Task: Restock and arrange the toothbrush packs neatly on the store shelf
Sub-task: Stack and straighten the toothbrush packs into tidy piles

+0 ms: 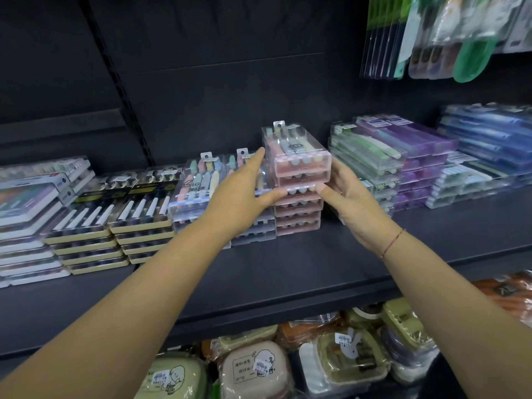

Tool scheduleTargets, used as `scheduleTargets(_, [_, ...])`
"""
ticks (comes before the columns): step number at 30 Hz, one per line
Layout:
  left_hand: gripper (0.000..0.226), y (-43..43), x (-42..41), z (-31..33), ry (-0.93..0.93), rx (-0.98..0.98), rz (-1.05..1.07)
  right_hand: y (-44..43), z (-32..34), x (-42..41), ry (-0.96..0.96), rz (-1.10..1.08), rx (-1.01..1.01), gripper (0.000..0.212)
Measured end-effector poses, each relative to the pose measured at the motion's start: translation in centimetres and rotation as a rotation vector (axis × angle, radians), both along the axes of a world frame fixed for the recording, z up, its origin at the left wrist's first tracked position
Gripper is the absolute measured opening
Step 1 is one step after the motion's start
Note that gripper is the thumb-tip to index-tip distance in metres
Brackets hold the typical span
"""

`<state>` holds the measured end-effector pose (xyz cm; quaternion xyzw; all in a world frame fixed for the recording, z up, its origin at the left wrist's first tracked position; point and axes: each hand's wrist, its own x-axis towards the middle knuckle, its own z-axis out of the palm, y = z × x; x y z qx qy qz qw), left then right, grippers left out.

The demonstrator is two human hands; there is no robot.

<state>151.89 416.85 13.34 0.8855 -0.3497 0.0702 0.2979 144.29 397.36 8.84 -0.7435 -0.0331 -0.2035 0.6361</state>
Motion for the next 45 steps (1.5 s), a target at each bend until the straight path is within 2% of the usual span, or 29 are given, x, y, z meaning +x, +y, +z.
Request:
scheduleTargets(3, [0.078,-0.3,-0.7,0.2,-0.007,-0.036,-0.020,0.8,0.1,0.0,-0.033,0.013,-0.054,0.049])
scheduleTargets(6, [0.076,-0.3,-0.9,-0.1,-0.007,-0.079,-0.029,0.9,0.0,0.2,-0.046,0.001,-0.067,0.046])
scheduleTargets(25, [0.072,-0.5,-0.3,-0.7,0.039,-0.265,-0.017,0.0,-0.3,0.6,-0.082,-0.085,0.002,0.046])
scheduleTargets(30, [0.074,-0.7,-0.3,-0.2,0.108,-0.359,-0.036,0.5,0.8,0.3,-0.110,-0.106,0.048,0.062])
scheduleTargets(35, [0.057,-1.1,0.1,-0.2,0.164,-0.414,-0.033,0.9,1.4,0.4,-0.155,-0.123,0.002,0.049])
scheduleTargets(45, [0.059,-1.1,0.4,-0.1,0.184,-0.438,-0.023,0.6,1.1,0.8,-0.176,-0.123,0.011,0.044])
